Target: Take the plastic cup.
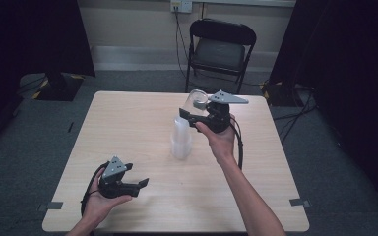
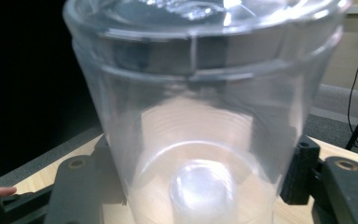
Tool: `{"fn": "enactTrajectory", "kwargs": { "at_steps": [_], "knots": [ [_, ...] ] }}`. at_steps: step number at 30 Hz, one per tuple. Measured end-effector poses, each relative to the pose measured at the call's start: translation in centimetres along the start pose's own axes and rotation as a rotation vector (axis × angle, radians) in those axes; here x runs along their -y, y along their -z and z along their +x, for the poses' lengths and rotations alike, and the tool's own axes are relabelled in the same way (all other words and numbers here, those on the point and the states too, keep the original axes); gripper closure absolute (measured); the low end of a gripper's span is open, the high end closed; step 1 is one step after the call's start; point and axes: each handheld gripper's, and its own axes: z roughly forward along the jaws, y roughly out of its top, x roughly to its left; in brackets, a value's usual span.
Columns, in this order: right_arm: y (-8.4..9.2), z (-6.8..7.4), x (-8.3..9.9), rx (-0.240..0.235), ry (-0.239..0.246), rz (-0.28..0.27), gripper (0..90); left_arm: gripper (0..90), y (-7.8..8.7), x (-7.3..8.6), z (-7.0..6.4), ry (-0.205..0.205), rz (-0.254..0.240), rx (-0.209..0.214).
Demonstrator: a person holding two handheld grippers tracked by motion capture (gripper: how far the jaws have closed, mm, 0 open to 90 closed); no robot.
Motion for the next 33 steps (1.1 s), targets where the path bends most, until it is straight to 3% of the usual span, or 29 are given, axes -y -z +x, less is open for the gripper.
{"fn": "enactTrajectory", "kwargs": {
  "at_steps": [3, 4, 7, 10, 12, 13, 16, 20, 24, 25, 26, 29, 33],
  "knots": [
    [0.7, -0.1, 0.0, -0.006, -0.010, -0.014, 34.3, 18.0, 0.0, -0.1, -0.1, 0.010, -0.014, 0.013],
    [1.4, -0.1, 0.1, -0.003, -0.011, -0.011, 34.4, 17.9, -0.1, -0.1, -0.2, 0.023, -0.034, 0.036],
    [2.0, -0.1, 0.3, -0.014, -0.035, -0.005, 34.6, 16.7, -0.1, -0.3, -0.4, 0.027, -0.047, 0.030],
    [2.9, -0.2, 1.0, -0.037, -0.071, -0.012, 34.6, 16.9, -0.4, -0.4, -0.6, 0.009, -0.029, 0.037],
    [3.6, -0.2, 1.9, -0.046, -0.086, -0.004, 35.0, 23.4, -0.4, -0.6, -0.6, 0.019, -0.010, 0.064],
    [3.8, -0.3, 2.1, -0.048, -0.095, -0.006, 35.1, 22.0, -0.3, -0.8, -0.6, 0.003, -0.010, 0.052],
    [4.4, -0.5, 2.9, -0.071, -0.132, -0.005, 36.5, 23.8, -0.2, -1.0, -0.5, 0.018, -0.001, 0.048],
    [4.8, -0.7, 3.7, -0.082, -0.143, 0.010, 36.8, 27.7, 0.0, -1.3, -0.5, 0.035, -0.022, 0.049],
    [5.2, -1.1, 5.0, -0.080, -0.177, 0.029, 36.8, 29.5, 0.0, -1.6, -0.8, 0.016, -0.028, 0.063],
    [5.3, -1.1, 5.6, -0.082, -0.186, 0.043, 36.8, 34.9, -0.2, -1.8, -0.9, 0.011, -0.034, 0.077],
    [5.3, -1.1, 5.9, -0.087, -0.190, 0.055, 36.8, 33.0, -0.5, -2.1, -1.4, -0.004, -0.015, 0.073],
    [5.4, -0.8, 6.7, -0.092, -0.214, 0.085, 36.8, 31.5, -0.8, -2.5, -1.9, -0.004, -0.019, 0.090],
    [5.6, -0.5, 7.4, -0.104, -0.244, 0.101, 36.8, 31.2, -1.5, -3.8, -2.6, -0.017, -0.054, 0.116]
  ]
}}
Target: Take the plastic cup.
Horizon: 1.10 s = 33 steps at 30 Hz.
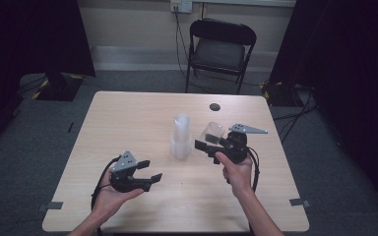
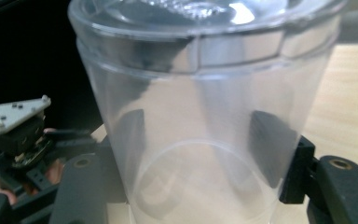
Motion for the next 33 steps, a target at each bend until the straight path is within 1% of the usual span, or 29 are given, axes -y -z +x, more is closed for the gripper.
{"fn": "enactTrajectory", "kwargs": {
  "at_steps": [1, 2, 3, 4, 6, 7, 8, 9, 11, 12, 13, 14, 15, 16, 17, 18, 19, 20, 21, 22, 23, 24, 25, 26, 27, 28, 30, 31, 33],
  "knots": [
    [0.1, 0.0, 0.2, -0.006, -0.011, 0.001, 36.8, 32.0, -0.2, -0.2, -0.1, -0.017, -0.001, 0.003],
    [0.2, 0.1, 0.5, -0.016, -0.035, 0.007, 36.8, 35.8, -0.7, -0.7, -0.5, -0.059, 0.009, 0.002],
    [0.2, 0.1, 0.5, -0.016, -0.035, 0.007, 36.8, 39.0, -0.7, -0.7, -0.5, -0.059, 0.009, 0.002],
    [0.3, 0.0, 0.5, -0.021, -0.047, 0.011, 36.6, 39.0, -1.1, -1.1, -0.7, -0.073, -0.001, 0.022],
    [0.4, -0.3, 1.0, -0.047, -0.122, 0.023, 36.8, 38.7, -2.0, -1.6, -1.0, -0.045, -0.011, 0.056],
    [0.4, -0.3, 1.0, -0.047, -0.122, 0.023, 36.8, 39.7, -2.0, -1.6, -1.0, -0.045, -0.011, 0.056],
    [0.5, -0.4, 1.3, -0.058, -0.157, 0.023, 37.0, 39.9, -2.3, -1.8, -1.3, -0.059, -0.018, 0.059],
    [0.6, -0.5, 1.3, -0.065, -0.174, 0.022, 37.0, 40.1, -2.8, -2.2, -1.7, -0.083, -0.038, 0.065],
    [0.7, -0.5, 1.4, -0.072, -0.182, 0.022, 37.0, 42.1, -2.9, -2.4, -1.8, -0.090, -0.051, 0.072],
    [0.9, -0.4, 1.6, -0.075, -0.199, 0.022, 37.4, 45.9, -3.2, -2.7, -2.1, -0.120, -0.098, 0.052],
    [0.9, -0.4, 1.6, -0.075, -0.199, 0.025, 37.5, 50.4, -3.4, -3.0, -2.3, -0.165, -0.129, 0.054],
    [0.9, -0.4, 1.6, -0.075, -0.199, 0.025, 37.5, 51.2, -3.4, -3.0, -2.3, -0.165, -0.129, 0.054],
    [0.8, -0.2, 1.9, -0.062, -0.193, 0.032, 37.6, 51.2, -3.7, -3.4, -2.7, -0.185, -0.144, 0.066],
    [0.8, -0.2, 1.9, -0.062, -0.193, 0.032, 37.6, 51.6, -3.7, -3.4, -2.7, -0.185, -0.144, 0.066],
    [0.8, -0.1, 2.3, -0.087, -0.229, 0.024, 37.6, 53.4, -4.1, -3.5, -3.0, -0.200, -0.157, 0.073],
    [0.8, -0.1, 2.3, -0.087, -0.229, 0.024, 37.6, 53.9, -4.1, -3.5, -3.0, -0.200, -0.157, 0.073],
    [0.7, -0.1, 2.7, -0.105, -0.248, 0.014, 37.7, 55.5, -4.4, -3.4, -3.2, -0.212, -0.155, 0.079],
    [0.6, -0.1, 2.9, -0.114, -0.264, 0.010, 37.8, 56.1, -4.4, -3.4, -3.2, -0.212, -0.155, 0.079],
    [0.6, -0.1, 2.9, -0.114, -0.264, 0.010, 37.8, 56.1, -4.5, -3.3, -3.3, -0.210, -0.159, 0.086],
    [0.3, -0.3, 3.3, -0.135, -0.297, 0.022, 38.0, 59.0, -4.6, -3.2, -3.4, -0.208, -0.171, 0.097],
    [0.2, -0.3, 3.5, -0.140, -0.318, 0.021, 38.3, 59.5, -4.7, -3.0, -3.6, -0.224, -0.195, 0.095],
    [0.2, -0.3, 3.5, -0.140, -0.318, 0.021, 38.3, 59.7, -4.7, -3.0, -3.6, -0.224, -0.195, 0.095],
    [0.0, -0.2, 3.8, -0.152, -0.343, 0.041, 38.6, 61.1, -4.6, -2.7, -3.7, -0.223, -0.228, 0.102],
    [-0.1, -0.2, 4.0, -0.161, -0.357, 0.041, 38.7, 61.9, -4.6, -2.7, -3.7, -0.223, -0.228, 0.102],
    [-0.2, -0.2, 4.1, -0.169, -0.375, 0.042, 38.7, 62.2, -4.7, -2.4, -3.9, -0.248, -0.215, 0.103],
    [-0.3, -0.2, 4.1, -0.177, -0.384, 0.042, 38.7, 62.7, -4.6, -2.2, -4.0, -0.241, -0.234, 0.105],
    [-0.3, -0.2, 4.1, -0.178, -0.387, 0.042, 38.7, 63.5, -4.6, -2.0, -4.1, -0.240, -0.240, 0.098],
    [-0.4, -0.1, 4.2, -0.193, -0.398, 0.045, 38.6, 65.8, -4.6, -1.8, -4.2, -0.253, -0.257, 0.091],
    [-0.6, 0.2, 4.3, -0.200, -0.395, 0.047, 38.6, 67.4, -4.7, -1.5, -4.6, -0.254, -0.299, 0.085]
  ]
}}
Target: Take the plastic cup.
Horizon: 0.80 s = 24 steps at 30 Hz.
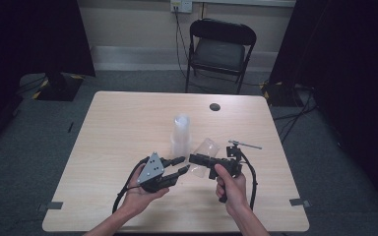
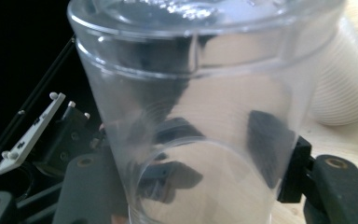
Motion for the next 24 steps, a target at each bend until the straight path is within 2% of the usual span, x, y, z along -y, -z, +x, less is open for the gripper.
{"fn": "enactTrajectory", "kwargs": {
  "at_steps": [3, 6, 10, 11, 12, 15, 17, 18, 20, 22, 24],
  "knots": [
    [-0.4, 0.2, 0.2, -0.012, 0.004, 0.019, 38.3, 68.7, 0.0, 0.0, -0.3, -0.019, -0.020, -0.021],
    [-0.7, 0.3, 0.3, -0.036, -0.007, 0.023, 38.3, 70.4, 0.0, 0.1, -0.4, -0.015, -0.036, -0.040],
    [-0.9, 0.5, 0.5, -0.049, 0.001, 0.011, 38.3, 71.2, 0.1, -0.1, -0.4, -0.028, -0.054, -0.058],
    [-0.9, 0.6, 0.5, -0.053, -0.004, 0.012, 38.4, 71.6, 0.1, -0.1, -0.5, -0.036, -0.063, -0.071],
    [-1.2, 0.6, 0.5, -0.077, -0.024, 0.018, 38.4, 71.7, 0.2, -0.1, -0.5, -0.045, -0.068, -0.076],
    [-1.6, 0.8, 0.7, -0.078, -0.026, 0.034, 38.4, 71.6, 0.1, -0.2, -0.6, -0.052, -0.076, -0.081],
    [-2.2, 0.9, 1.0, -0.111, -0.060, 0.050, 38.6, 71.7, 0.2, -0.2, -0.6, -0.060, -0.083, -0.099],
    [-2.2, 0.9, 1.0, -0.111, -0.060, 0.050, 38.6, 71.7, 0.2, -0.3, -0.5, -0.060, -0.089, -0.100],
    [-2.6, 1.1, 1.1, -0.140, -0.076, 0.060, 38.9, 71.9, 0.3, -0.3, -0.5, -0.065, -0.098, -0.115],
    [-2.8, 1.2, 1.1, -0.144, -0.078, 0.068, 38.9, 72.0, 0.3, -0.3, -0.5, -0.063, -0.099, -0.115],
    [-3.1, 1.2, 1.2, -0.151, -0.082, 0.078, 38.2, 75.9, 0.4, -0.4, -0.6, -0.061, -0.099, -0.137]
  ]
}}
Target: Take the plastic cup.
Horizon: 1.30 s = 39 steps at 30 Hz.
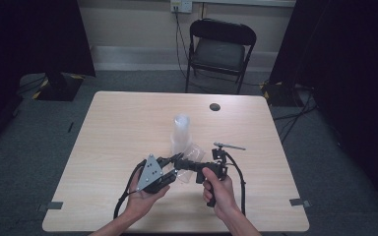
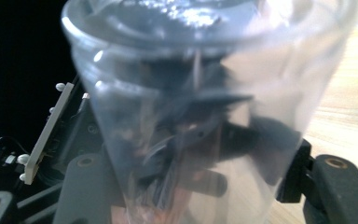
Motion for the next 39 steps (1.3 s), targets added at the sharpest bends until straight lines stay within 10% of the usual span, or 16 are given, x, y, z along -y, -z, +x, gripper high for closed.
{"fn": "enactTrajectory", "kwargs": {
  "at_steps": [27, 39],
  "knots": [
    [0.4, 0.3, 0.0, 0.041, 0.096, -0.016, 21.2, 87.2, 0.3, 0.3, 1.4, 0.090, 0.022, -0.019],
    [1.0, 0.4, -0.2, 0.091, 0.161, -0.017, 22.7, 87.4, 0.6, 1.1, 3.8, 0.217, 0.091, -0.041]
  ]
}}
